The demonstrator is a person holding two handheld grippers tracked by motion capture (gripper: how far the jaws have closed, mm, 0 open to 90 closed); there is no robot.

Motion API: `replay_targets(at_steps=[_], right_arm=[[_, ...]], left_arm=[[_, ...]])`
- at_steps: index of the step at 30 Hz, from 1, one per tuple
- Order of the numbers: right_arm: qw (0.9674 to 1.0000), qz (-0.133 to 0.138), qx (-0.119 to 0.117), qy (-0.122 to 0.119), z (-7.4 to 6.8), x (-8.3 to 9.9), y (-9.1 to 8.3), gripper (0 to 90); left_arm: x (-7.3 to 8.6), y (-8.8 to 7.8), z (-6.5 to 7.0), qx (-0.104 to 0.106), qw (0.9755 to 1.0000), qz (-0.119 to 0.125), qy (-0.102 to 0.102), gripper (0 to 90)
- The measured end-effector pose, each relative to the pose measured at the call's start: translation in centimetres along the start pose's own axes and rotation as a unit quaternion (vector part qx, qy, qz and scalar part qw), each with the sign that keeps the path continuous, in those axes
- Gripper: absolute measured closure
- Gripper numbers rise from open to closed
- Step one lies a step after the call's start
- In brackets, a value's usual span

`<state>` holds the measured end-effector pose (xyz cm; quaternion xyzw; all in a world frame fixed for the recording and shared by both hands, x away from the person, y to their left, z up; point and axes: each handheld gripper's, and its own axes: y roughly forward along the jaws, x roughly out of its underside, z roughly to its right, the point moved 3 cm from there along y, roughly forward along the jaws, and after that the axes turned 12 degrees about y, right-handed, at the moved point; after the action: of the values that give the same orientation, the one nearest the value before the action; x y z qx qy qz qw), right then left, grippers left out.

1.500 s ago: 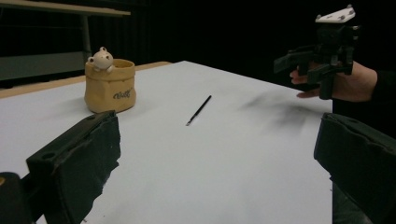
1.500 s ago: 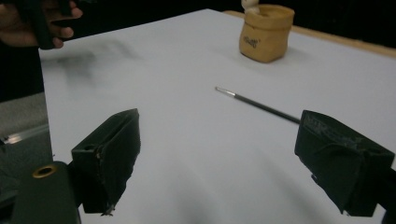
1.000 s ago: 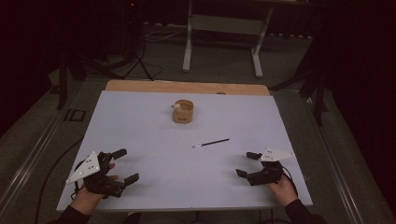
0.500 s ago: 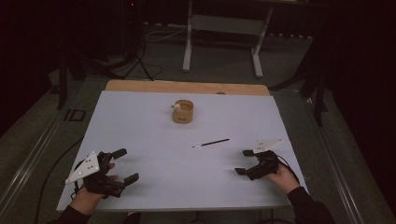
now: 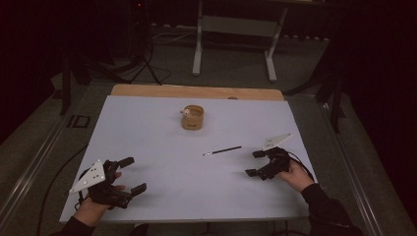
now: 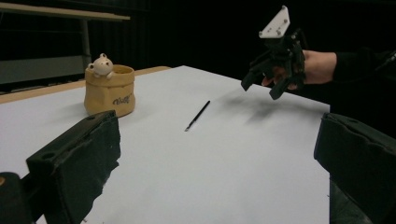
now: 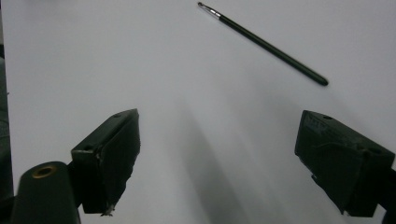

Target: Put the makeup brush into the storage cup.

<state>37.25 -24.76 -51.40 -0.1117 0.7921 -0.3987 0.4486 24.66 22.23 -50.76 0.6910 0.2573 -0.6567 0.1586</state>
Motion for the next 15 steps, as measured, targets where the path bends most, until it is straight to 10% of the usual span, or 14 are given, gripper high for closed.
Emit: replay_targets(at_steps=[15], right_arm=[[0.9985,-0.042,0.005,-0.035,1.7,-3.4,-0.4,14.8]], left_arm=[[0.0,0.0,0.0,0.001,1.0000,0.001,-0.002,1.0]])
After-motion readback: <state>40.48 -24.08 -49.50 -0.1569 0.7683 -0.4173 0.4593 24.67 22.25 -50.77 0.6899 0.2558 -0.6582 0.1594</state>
